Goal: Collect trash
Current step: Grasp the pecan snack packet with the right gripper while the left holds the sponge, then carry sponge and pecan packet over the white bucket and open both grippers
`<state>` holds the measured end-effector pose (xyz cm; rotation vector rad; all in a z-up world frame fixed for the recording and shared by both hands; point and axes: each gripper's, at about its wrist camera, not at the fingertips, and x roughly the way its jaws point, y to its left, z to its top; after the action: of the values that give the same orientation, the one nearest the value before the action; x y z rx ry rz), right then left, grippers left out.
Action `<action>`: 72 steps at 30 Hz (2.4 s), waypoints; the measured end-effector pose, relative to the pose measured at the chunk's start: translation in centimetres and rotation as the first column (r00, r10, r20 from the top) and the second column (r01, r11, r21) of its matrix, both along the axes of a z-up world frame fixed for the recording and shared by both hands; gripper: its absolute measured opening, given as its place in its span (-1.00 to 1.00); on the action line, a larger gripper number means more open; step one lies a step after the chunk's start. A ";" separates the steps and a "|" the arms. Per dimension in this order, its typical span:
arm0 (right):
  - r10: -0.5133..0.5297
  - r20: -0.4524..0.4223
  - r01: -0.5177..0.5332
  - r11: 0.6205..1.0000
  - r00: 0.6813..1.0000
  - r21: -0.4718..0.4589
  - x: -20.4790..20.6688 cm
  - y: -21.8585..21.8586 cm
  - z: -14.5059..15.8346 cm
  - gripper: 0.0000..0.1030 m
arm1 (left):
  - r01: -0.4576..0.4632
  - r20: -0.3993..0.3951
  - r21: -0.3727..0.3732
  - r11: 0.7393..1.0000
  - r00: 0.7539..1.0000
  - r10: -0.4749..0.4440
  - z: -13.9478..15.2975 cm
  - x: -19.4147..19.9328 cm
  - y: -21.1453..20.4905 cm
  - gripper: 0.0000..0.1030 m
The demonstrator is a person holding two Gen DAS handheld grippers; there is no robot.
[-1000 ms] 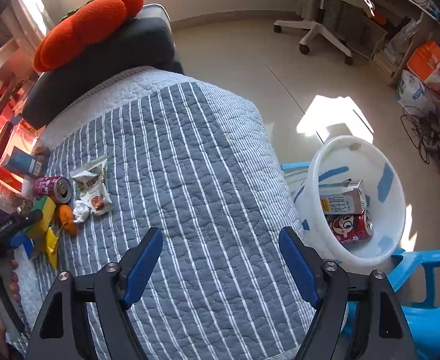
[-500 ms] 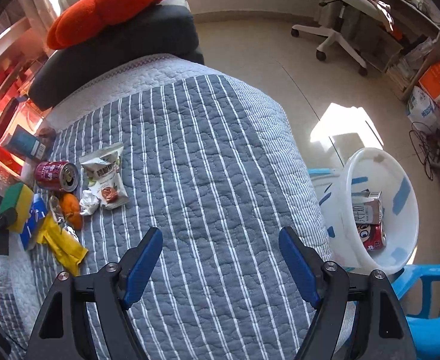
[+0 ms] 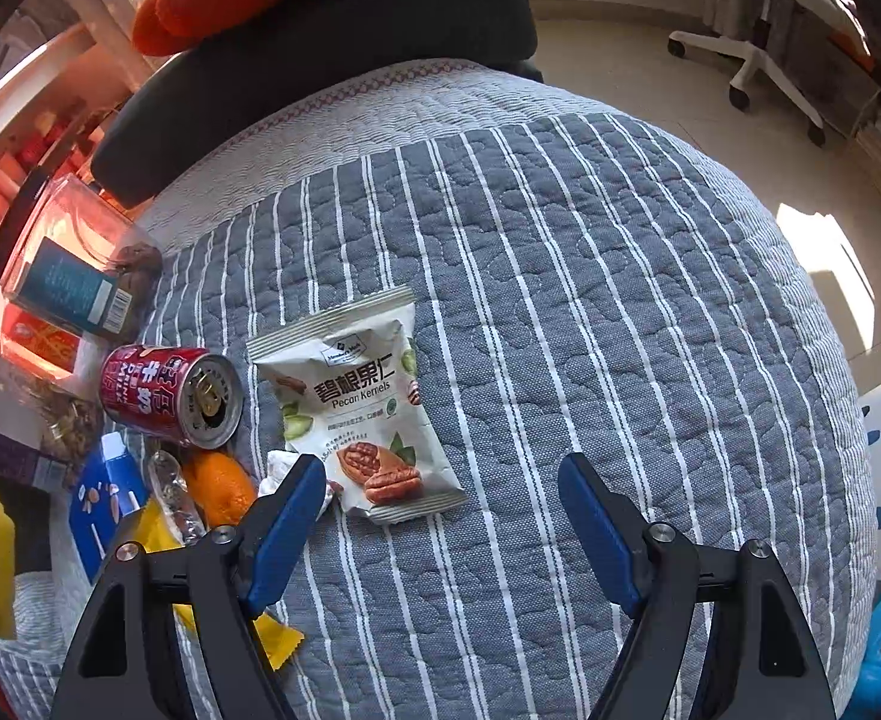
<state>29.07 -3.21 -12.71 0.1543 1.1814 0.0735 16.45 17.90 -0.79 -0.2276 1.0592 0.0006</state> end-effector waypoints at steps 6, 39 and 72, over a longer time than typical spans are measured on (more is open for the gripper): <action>0.036 0.045 -0.034 0.999 0.998 -0.029 1.5 3.0 -1.9 0.57 | 0.001 -0.005 0.028 1.000 1.000 -0.001 -0.4 0.0 0.6 0.66; -0.070 0.055 0.067 0.996 0.996 0.055 -1.9 -6.6 3.9 -0.81 | 0.115 0.007 0.060 0.992 0.993 -0.116 0.3 -0.2 -5.9 0.67; -0.474 0.080 0.477 0.879 0.877 -0.022 -11.9 -34.7 9.9 -0.78 | 0.381 0.083 0.012 0.925 0.921 -0.380 0.9 1.0 -24.2 0.66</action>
<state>17.20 -37.93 -2.84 0.4005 1.0433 -0.3779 17.45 -6.33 0.07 -0.0216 1.0056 -0.3606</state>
